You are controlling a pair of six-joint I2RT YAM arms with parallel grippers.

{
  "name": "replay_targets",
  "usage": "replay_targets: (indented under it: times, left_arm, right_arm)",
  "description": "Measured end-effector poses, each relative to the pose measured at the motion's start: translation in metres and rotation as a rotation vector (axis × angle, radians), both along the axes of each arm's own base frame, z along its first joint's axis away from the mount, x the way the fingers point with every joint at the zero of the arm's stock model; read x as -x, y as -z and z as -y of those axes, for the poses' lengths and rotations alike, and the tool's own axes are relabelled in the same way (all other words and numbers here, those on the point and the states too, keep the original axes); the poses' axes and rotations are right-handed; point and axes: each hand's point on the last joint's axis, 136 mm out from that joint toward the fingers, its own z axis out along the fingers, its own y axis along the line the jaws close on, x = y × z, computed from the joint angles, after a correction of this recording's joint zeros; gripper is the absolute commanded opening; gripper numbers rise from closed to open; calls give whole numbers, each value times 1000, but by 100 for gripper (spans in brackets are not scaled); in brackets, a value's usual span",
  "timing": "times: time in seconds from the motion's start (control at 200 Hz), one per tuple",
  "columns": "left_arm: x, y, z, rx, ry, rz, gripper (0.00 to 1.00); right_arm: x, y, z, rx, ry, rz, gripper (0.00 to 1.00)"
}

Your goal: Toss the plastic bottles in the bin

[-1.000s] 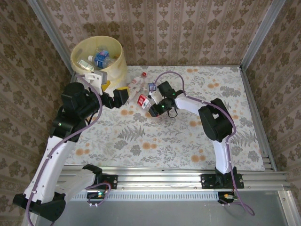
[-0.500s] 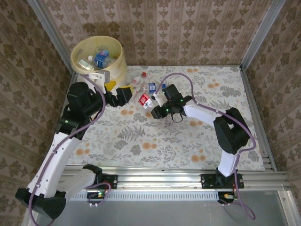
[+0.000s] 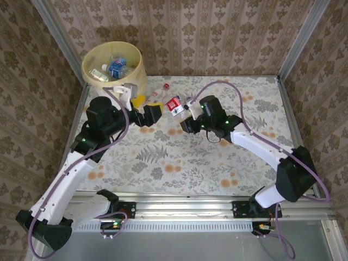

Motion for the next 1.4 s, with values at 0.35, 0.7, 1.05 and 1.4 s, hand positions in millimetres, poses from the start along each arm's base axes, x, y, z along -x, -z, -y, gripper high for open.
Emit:
replay_targets:
  times: [0.35, 0.7, 1.05, 1.4]
  left_arm:
    - [11, 26, 52, -30, 106, -43, 100]
    - [9, 36, 79, 10, 142, -66, 100]
    - [-11, 50, 102, 73, 144, -145, 100]
    - [-22, 36, 105, 103, 102, -181, 95]
  right_arm:
    - [12, -63, 25, -60, 76, 178, 34]
    - [16, -77, 33, -82, 101, 232, 34]
    - [23, -80, 30, -93, 85, 243, 35]
    - [24, -67, 31, -66, 89, 242, 34]
